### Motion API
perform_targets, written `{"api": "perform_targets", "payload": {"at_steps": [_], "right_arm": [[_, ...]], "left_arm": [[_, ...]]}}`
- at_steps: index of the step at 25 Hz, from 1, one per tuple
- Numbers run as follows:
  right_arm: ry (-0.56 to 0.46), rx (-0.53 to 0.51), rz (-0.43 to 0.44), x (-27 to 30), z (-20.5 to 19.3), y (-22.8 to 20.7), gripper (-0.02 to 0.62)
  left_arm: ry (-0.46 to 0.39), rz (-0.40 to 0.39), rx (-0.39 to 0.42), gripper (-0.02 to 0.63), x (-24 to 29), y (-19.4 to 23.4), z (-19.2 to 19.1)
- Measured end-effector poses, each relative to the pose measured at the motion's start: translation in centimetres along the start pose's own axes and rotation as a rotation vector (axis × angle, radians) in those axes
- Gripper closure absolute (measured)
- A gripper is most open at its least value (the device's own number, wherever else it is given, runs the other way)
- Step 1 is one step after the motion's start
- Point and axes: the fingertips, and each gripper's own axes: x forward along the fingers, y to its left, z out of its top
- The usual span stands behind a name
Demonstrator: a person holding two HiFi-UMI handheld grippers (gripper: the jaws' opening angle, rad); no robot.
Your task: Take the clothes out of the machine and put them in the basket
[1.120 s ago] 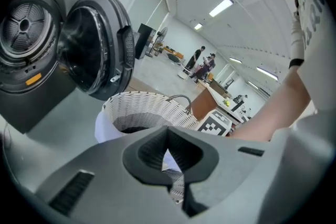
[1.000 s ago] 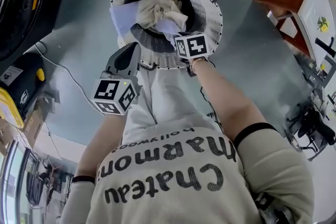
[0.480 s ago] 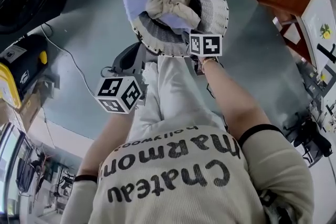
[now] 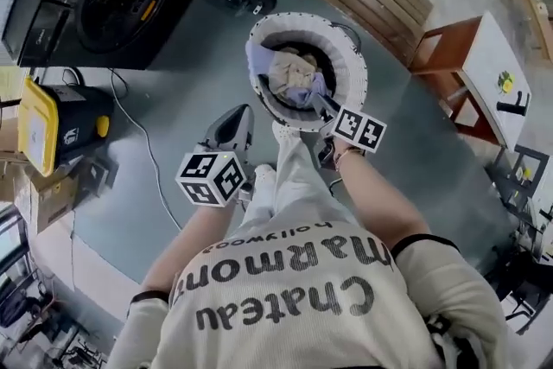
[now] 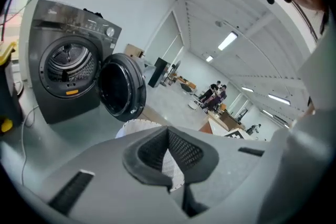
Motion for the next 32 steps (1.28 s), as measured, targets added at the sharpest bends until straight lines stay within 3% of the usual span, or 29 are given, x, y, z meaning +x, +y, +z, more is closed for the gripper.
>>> {"api": "perform_targets", "payload": {"at_steps": [5, 9, 12, 15, 19, 24, 27, 32], "right_arm": [[-0.194, -0.028, 0.144, -4.4, 3.9, 9.0, 0.482], [-0.308, -0.085, 0.260, -10.0, 5.2, 16.6, 0.539], [-0.406, -0.188, 0.347, -14.4, 7.1, 22.5, 0.541], [-0.468, -0.359, 0.404, -18.3, 7.9, 27.6, 0.541], [-0.533, -0.632, 0.389, -22.8, 7.5, 32.5, 0.541], [-0.633, -0.839, 0.332, -27.5, 7.6, 36.1, 0.541], [-0.679, -0.906, 0.335, -29.5, 7.6, 37.3, 0.541], [-0.684, -0.923, 0.333, -30.2, 8.5, 37.4, 0.541]], "left_arm": [[-0.150, -0.022, 0.102, 0.598, -4.6, -1.5, 5.4], [-0.242, -0.044, 0.083, 0.598, -9.1, -3.5, 8.3], [-0.329, -0.066, 0.091, 0.598, -11.8, -5.0, 11.3], [-0.416, -0.093, 0.139, 0.598, -14.4, -6.7, 14.2], [-0.479, -0.134, 0.196, 0.598, -17.7, -8.8, 16.4], [-0.519, -0.169, 0.223, 0.598, -20.2, -10.6, 18.2], [-0.541, -0.200, 0.258, 0.598, -21.3, -12.2, 18.5], [-0.551, -0.209, 0.290, 0.598, -21.3, -13.5, 18.9]]}}
